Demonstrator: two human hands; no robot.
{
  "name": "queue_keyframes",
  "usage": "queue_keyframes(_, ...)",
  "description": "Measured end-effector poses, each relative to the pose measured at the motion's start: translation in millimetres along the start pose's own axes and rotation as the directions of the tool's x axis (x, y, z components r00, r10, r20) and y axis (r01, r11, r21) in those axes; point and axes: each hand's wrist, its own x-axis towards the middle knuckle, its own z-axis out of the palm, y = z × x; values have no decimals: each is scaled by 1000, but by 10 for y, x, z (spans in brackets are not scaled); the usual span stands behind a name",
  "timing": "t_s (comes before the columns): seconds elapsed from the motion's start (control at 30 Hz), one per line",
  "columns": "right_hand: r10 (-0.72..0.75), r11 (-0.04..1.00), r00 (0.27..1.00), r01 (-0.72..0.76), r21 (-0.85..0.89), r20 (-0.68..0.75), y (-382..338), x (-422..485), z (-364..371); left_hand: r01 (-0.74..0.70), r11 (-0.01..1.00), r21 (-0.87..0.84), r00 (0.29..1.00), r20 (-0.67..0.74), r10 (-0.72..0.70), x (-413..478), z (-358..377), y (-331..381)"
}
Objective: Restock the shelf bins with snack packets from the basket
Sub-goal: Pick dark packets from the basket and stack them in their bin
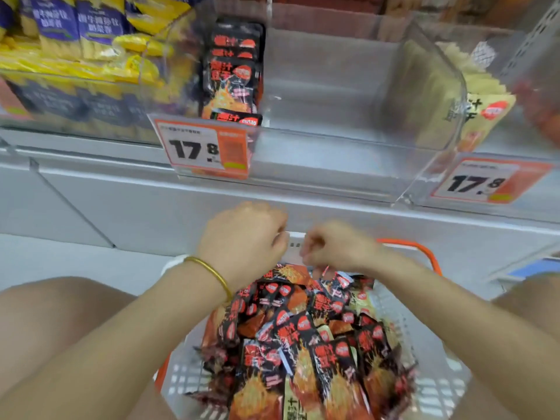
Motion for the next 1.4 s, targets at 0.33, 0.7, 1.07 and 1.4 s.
queue_keyframes(0.33,99,979,976,-61,-192,195,864,344,781,-7,999,53,980,197,-4,109,304,95)
queue_keyframes(0.7,-171,892,983,184,412,-69,115,-174,-231,34,973,-227,951,308,39,226,62,59)
queue_keyframes(1.07,-254,777,851,463,427,-460,-1122,-304,-1281,-117,788,-604,761,-564,-320,584,-1123,-355)
queue_keyframes(1.4,312,872,947,-320,372,83,-1492,1083,-880,157,942,-295,852,-443,-280,723,-728,-708)
